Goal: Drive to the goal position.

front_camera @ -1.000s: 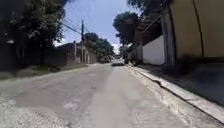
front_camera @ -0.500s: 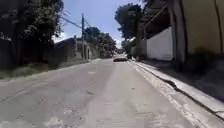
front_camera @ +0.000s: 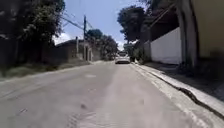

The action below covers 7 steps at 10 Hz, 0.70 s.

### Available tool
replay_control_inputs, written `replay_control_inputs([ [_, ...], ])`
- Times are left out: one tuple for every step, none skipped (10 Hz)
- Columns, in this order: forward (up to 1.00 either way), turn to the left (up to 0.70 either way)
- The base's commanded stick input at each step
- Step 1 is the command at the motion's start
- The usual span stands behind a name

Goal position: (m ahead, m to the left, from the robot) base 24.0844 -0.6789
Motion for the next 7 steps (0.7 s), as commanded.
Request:
replay_control_inputs([
  [1.00, 0.00],
  [1.00, 0.00],
  [1.00, -0.01],
  [1.00, -0.07],
  [1.00, -0.32],
  [1.00, -0.28],
  [1.00, 0.00],
])
